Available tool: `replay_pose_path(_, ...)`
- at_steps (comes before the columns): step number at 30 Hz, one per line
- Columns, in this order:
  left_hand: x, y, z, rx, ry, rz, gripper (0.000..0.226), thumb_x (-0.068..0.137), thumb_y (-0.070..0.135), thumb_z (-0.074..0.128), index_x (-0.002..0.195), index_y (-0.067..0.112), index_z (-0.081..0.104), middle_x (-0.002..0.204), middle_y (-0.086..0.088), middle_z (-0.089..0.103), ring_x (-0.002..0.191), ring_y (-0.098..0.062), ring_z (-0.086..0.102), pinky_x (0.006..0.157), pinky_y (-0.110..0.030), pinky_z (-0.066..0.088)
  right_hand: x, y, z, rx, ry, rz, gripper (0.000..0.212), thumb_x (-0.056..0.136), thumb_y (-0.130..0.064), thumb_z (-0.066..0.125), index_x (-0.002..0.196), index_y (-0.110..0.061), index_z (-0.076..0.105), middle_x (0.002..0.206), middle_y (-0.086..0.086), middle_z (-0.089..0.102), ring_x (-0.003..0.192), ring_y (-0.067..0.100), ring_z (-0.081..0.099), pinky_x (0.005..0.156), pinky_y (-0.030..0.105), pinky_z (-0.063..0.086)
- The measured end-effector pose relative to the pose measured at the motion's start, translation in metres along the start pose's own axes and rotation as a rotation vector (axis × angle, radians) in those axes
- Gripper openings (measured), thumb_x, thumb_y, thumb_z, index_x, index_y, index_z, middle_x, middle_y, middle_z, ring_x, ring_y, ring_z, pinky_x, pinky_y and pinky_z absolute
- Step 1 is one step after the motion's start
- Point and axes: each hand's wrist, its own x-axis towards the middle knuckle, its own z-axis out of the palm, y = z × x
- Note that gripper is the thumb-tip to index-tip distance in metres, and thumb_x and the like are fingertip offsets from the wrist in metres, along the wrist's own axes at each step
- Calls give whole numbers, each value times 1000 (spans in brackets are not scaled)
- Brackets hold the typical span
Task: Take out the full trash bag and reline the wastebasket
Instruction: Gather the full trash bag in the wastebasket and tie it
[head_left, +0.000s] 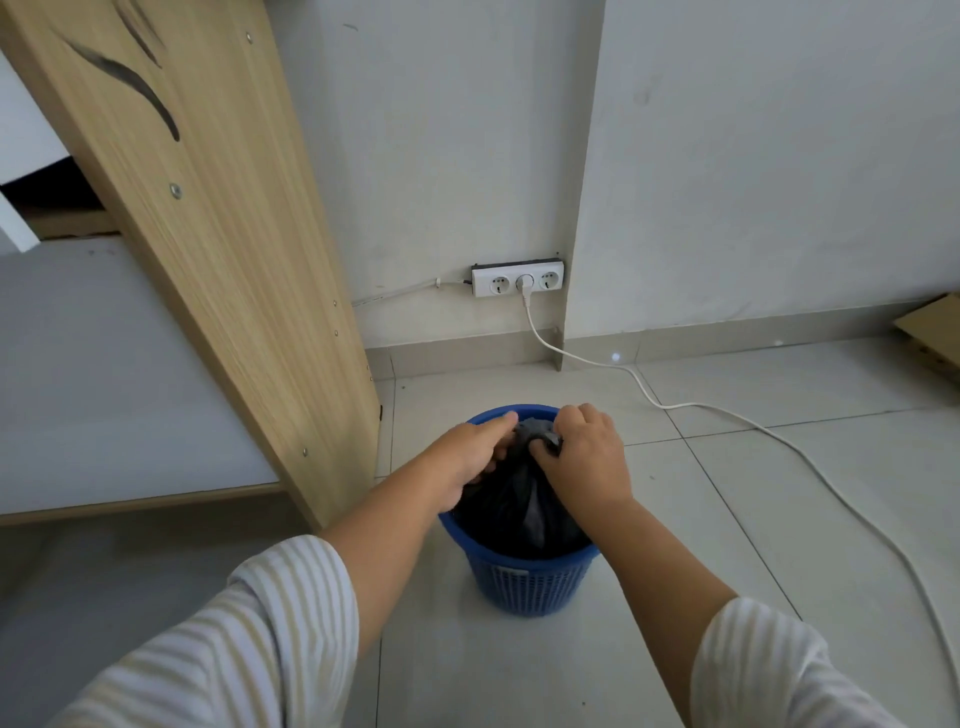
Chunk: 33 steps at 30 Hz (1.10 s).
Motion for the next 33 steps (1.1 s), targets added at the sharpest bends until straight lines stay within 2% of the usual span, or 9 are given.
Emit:
replay_pose_path(3,3,8,12,-227,63,-129,48,83,54,63,107,13,67,94,0,61,80,-16,52,77,-30,43,0,1,0,50,-75,19,25,90,-27,55,75,-17,38,79,-3,44,75,20,46,58,27,34)
replay_pose_path(6,4,18,19,-379,96,-171,35,85,31,70,109,8,65,91,-7,66,74,-19,59,59,-30,44,2,-1,0,58,-165,-18,25,92,-29,55,77,-17,39,79,-3,45,74,18,47,62,28,34)
replay_pose_path(11,12,18,21,-274,236,-127,41,91,25,61,126,5,55,111,-15,61,104,-32,57,96,-42,48,8,1,-11,61,-298,37,26,96,-33,51,80,-13,46,68,-3,47,72,20,49,57,28,34)
replay_pose_path(16,17,8,21,-170,293,-101,37,97,19,48,129,0,49,75,-4,45,67,-17,45,67,-30,42,11,10,-19,79,-400,86,31,95,-33,51,70,-16,45,69,-1,46,73,19,47,58,27,35)
replay_pose_path(21,18,-2,12,-57,403,-50,35,96,22,47,127,6,52,113,-11,55,85,-23,51,73,-32,41,14,24,-29,29,-486,101,26,93,-32,54,77,-12,51,75,3,49,78,22,50,66,28,38)
replay_pose_path(24,16,-1,11,-66,260,84,14,96,23,51,104,14,59,108,-10,61,92,-23,55,80,-33,46,13,20,-26,-67,-417,-8,27,89,-28,56,70,-12,49,93,4,51,84,21,51,70,29,40)
replay_pose_path(26,10,1,10,-127,117,142,8,94,21,57,88,18,60,94,-6,65,86,-22,59,77,-32,48,9,14,-21,-7,-391,-35,23,85,-35,63,90,-14,55,115,-1,47,99,18,50,84,30,41)
replay_pose_path(30,2,1,15,12,-9,299,15,90,16,62,76,21,62,75,2,63,75,-14,58,74,-27,47,-1,1,-3,155,-384,103,56,76,-32,73,120,-22,41,111,2,57,98,21,56,79,29,45)
replay_pose_path(33,-1,-3,14,-17,-9,363,6,89,15,64,84,18,65,81,2,64,80,-13,60,82,-30,50,3,-5,6,-40,-335,39,35,87,-23,59,120,-14,55,109,7,61,97,23,60,75,26,40)
